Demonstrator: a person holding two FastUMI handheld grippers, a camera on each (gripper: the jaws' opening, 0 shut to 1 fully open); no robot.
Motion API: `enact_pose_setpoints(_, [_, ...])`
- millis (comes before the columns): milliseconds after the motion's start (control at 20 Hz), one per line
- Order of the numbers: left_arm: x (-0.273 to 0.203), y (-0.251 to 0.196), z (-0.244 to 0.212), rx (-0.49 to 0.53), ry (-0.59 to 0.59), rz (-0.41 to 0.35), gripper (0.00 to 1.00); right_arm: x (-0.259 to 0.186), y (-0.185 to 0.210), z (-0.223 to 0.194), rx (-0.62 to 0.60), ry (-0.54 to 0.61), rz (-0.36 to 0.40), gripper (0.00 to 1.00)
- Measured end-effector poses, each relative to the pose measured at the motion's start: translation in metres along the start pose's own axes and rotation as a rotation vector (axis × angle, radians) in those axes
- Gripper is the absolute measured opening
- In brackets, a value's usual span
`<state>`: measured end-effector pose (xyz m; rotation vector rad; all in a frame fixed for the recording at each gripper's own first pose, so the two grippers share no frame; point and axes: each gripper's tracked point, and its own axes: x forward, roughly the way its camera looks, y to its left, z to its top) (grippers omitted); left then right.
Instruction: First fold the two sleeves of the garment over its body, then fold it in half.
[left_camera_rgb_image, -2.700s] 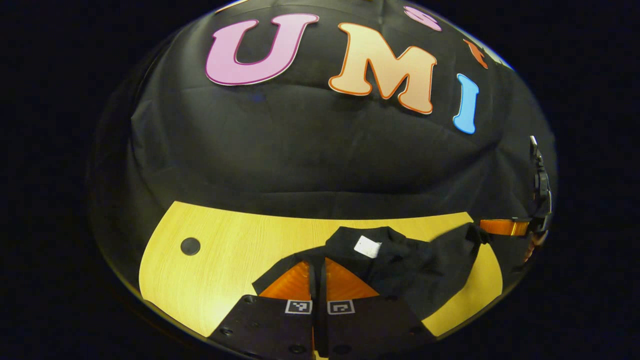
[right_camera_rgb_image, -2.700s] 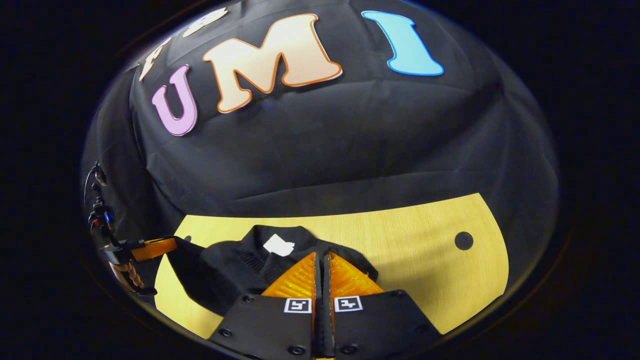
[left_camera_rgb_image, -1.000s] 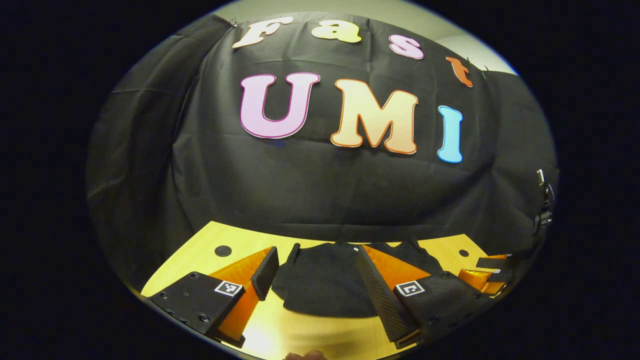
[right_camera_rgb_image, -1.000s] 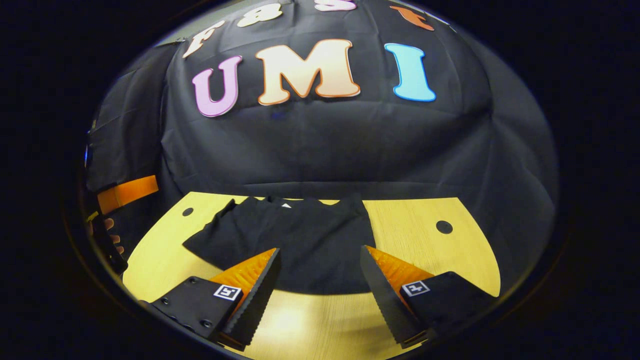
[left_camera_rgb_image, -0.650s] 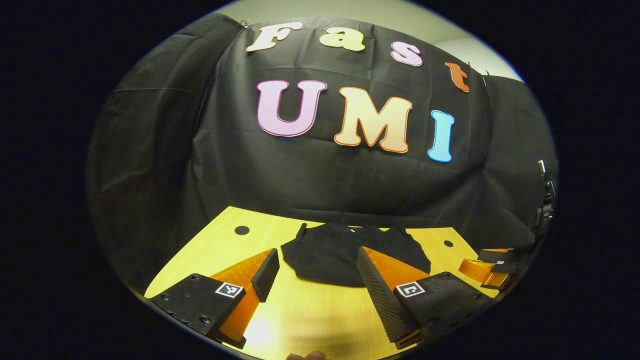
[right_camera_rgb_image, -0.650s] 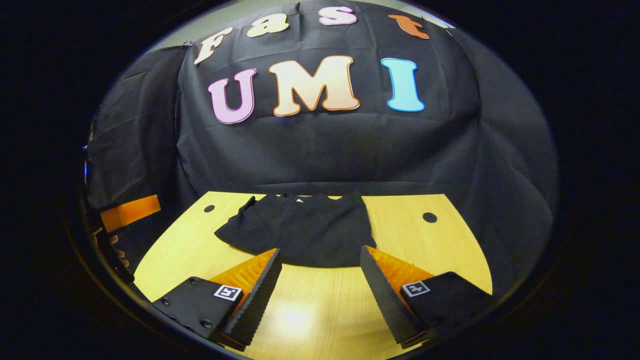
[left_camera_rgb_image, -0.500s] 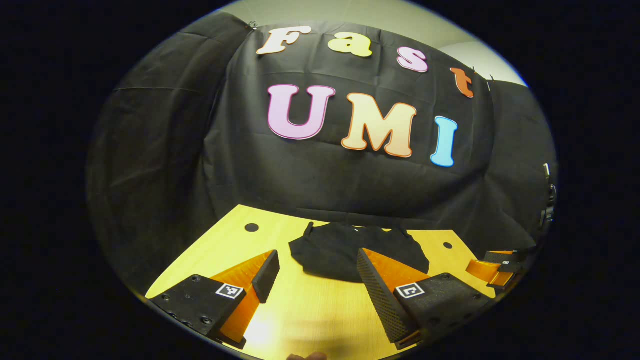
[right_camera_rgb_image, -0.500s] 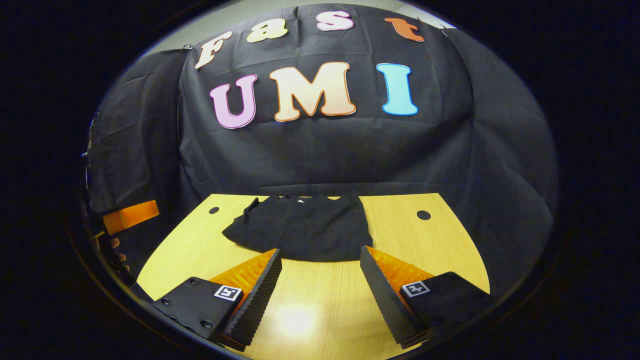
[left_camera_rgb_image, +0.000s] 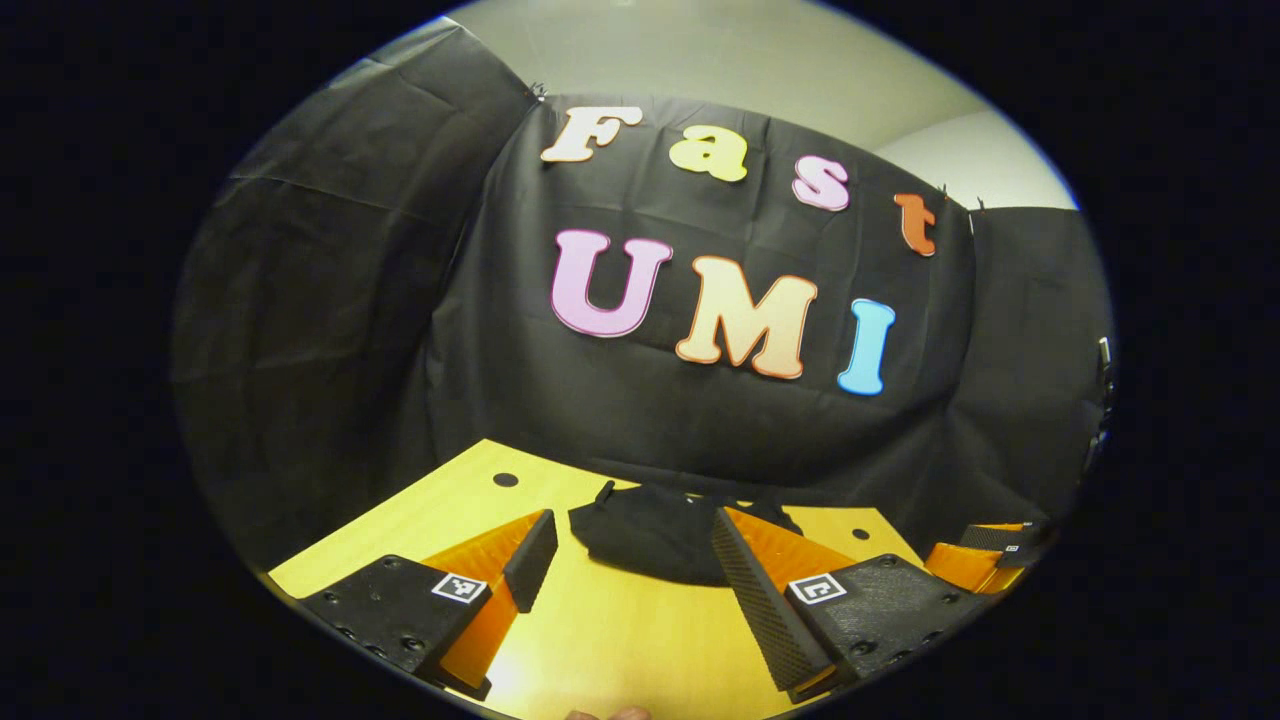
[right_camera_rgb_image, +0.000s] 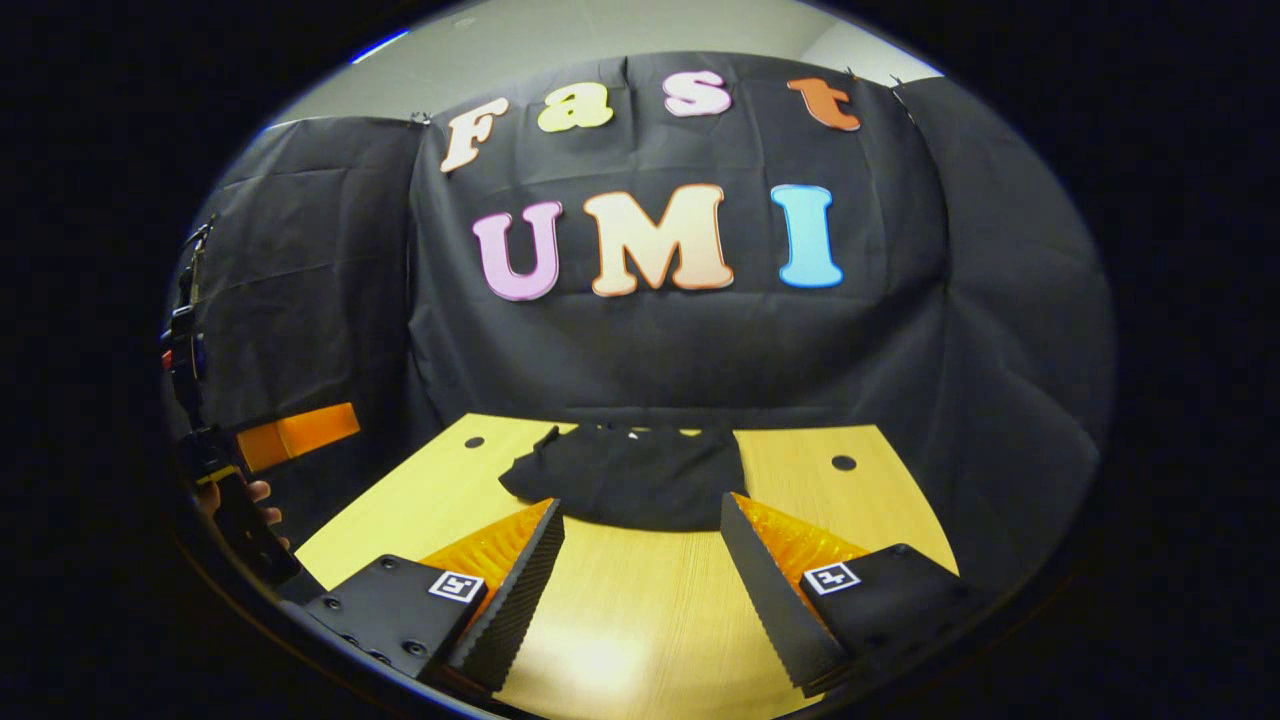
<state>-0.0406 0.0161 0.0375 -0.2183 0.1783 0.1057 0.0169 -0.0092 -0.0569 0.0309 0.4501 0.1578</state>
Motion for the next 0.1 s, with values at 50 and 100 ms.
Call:
enact_pose_setpoints(50, [-0.0054,-0.005,0.0031,0.019,-0.021,0.007,0.92,-0.006,-0.0021,0.0054,-0.008,-0.025,0.003,0.99])
enact_pose_setpoints(100, [-0.0088,-0.0082,0.0082,0.045,-0.049,0.009,0.93,-0.0098,-0.0032,0.012,-0.014,-0.051,0.005,1.0])
